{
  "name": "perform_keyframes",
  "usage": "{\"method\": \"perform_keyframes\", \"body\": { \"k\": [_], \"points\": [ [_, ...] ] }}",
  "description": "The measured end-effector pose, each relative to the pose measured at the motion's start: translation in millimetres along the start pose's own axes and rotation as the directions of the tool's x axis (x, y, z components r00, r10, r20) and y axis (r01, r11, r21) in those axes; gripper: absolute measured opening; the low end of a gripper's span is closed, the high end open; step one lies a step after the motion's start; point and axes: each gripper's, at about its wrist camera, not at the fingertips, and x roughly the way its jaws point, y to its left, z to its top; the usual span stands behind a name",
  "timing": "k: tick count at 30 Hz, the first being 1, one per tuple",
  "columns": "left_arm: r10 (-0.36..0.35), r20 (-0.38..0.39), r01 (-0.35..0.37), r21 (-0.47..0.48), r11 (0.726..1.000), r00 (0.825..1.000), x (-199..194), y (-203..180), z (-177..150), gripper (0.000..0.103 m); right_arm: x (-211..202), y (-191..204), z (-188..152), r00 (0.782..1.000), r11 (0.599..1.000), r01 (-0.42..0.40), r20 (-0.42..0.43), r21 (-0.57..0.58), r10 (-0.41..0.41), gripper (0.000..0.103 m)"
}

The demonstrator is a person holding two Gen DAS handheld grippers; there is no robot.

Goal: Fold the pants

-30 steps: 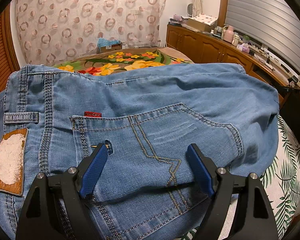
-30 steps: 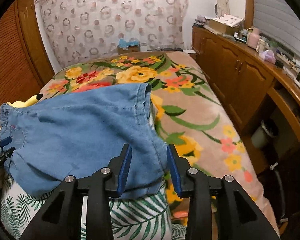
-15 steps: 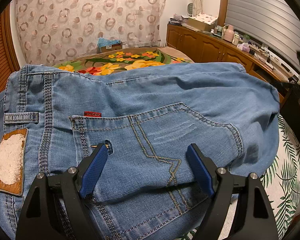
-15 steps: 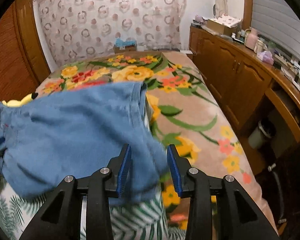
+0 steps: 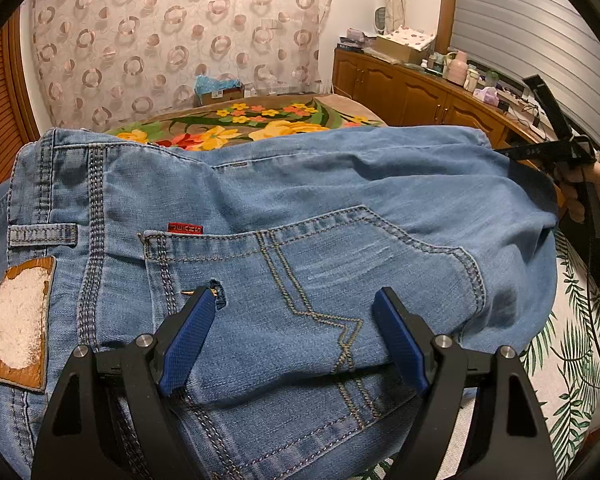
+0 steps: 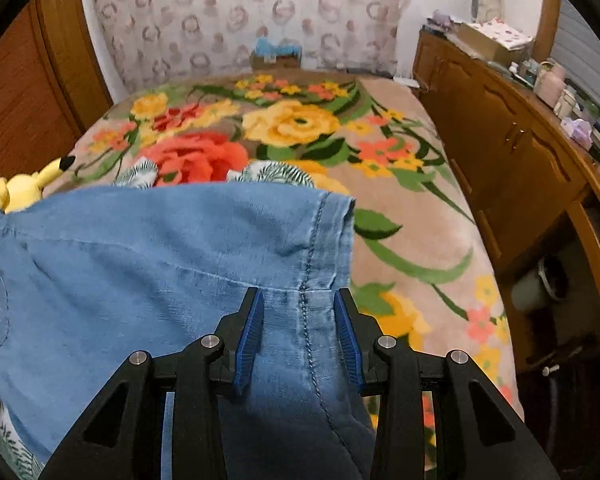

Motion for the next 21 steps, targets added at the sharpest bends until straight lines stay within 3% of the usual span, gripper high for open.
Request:
{"method": "perform_keyframes", "body": {
  "k": [3, 6, 10, 16, 21],
  "points": [
    [-0.017, 0.023, 0.017, -0.01, 1.0, 1.0, -3.9, 3.8, -2.7, 0.082, -10.0, 3.6, 12.9, 0.999, 0.999, 0.01, 0.046, -0.036, -0.008, 0.006],
    [-0.026, 0.072, 0.028, -0.018, 0.999, 0.997, -12.9, 7.7, -5.4, 0.082, -24.6, 5.1, 19.4, 0.993, 0.999, 0.028, 0.115, -0.044, -0.022, 0.005],
    [0.01, 0.125, -0.011, 0.007, 1.0, 0.992, -22.6, 5.5, -6.0, 0.082, -27.1, 8.5, 32.0, 0.984, 0.996, 0.058, 0.171, -0.061, -0.047, 0.005],
    [-0.008, 0.133, 0.011, -0.019, 1.0, 0.991, -25.7, 15.1, -5.1, 0.082, -14.2, 23.5, 50.0, 0.966, 0.989, 0.134, 0.229, -0.063, -0.116, 0.005],
    [-0.009, 0.125, 0.011, -0.011, 1.0, 0.992, -25.0, 14.9, -5.5, 0.082, 15.9, 43.6, 55.6, 0.96, 0.979, 0.195, 0.214, -0.055, -0.179, 0.005]
  ]
}}
